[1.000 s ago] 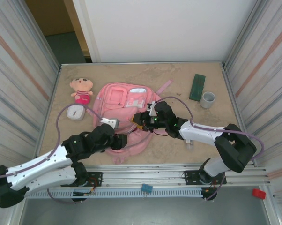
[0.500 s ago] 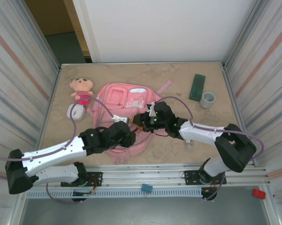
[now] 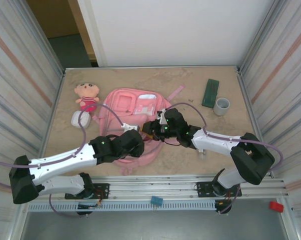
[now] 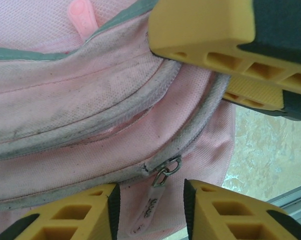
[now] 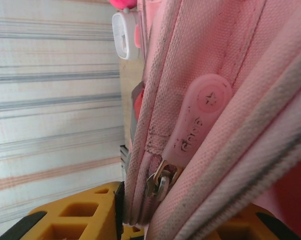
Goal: Pack books, pencil case, and school supplies into a backpack
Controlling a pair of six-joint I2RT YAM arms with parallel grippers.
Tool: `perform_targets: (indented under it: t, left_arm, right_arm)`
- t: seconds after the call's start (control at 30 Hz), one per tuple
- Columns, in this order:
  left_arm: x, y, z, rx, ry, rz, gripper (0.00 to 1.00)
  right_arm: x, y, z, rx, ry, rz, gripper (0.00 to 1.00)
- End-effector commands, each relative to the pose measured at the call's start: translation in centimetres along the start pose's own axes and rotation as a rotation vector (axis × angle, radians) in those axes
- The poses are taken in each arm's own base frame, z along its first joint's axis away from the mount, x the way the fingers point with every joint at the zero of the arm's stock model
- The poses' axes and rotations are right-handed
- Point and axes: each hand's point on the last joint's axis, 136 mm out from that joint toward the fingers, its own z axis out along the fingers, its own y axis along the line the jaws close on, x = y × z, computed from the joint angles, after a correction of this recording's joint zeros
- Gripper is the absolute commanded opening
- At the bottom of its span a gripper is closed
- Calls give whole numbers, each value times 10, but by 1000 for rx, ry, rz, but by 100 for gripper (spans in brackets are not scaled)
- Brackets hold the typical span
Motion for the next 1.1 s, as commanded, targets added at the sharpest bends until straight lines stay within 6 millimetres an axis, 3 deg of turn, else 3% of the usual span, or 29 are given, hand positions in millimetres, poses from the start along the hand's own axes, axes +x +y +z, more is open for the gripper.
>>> perform_targets:
  t: [0.0, 0.33, 0.47, 0.73, 0.9, 0.97, 1.07]
  left_arm:
    - [6, 7, 4, -35, 12, -12, 36]
    - [12, 15, 0, -29, 2, -45, 19]
    - [10, 24, -4, -64, -15, -45, 6]
    - [17, 49, -15, -127, -30, -52, 2]
    - [22, 58, -19, -113, -54, -72, 0]
    - [19, 50, -18, -56, -74, -50, 0]
    - [7, 34, -17, 32, -135, -36, 0]
  right_arm:
    - [-2, 48, -10, -127, -21, -102, 32]
    - [-2, 48, -10, -126, -22, -107, 30]
    - [-5, 44, -14, -114, -31, -109, 29]
    - [-32, 10, -40, -50, -92, -71, 27]
    - [-49, 1, -55, -52, -121, -41, 27]
    - [-56, 0, -62, -54, -140, -34, 30]
    - [-54, 9, -68, -75, -158, -36, 48]
